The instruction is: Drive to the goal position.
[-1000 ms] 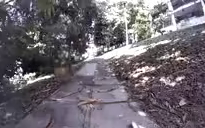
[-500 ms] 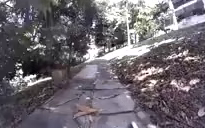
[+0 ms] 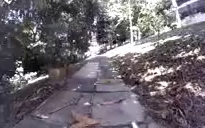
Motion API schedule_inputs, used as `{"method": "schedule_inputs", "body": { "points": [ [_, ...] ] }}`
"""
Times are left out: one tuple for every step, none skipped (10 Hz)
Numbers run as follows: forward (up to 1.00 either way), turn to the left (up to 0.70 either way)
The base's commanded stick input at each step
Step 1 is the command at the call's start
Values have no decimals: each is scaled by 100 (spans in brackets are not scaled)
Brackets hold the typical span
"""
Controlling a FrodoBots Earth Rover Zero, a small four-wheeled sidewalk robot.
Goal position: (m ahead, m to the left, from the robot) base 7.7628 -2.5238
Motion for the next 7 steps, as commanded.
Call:
{"method": "schedule_inputs", "body": {
  "points": [
    [50, 0],
    [50, -36],
    [50, -50],
    [50, -50],
    [50, -50],
    [50, -12],
    [50, 0]
  ]
}}
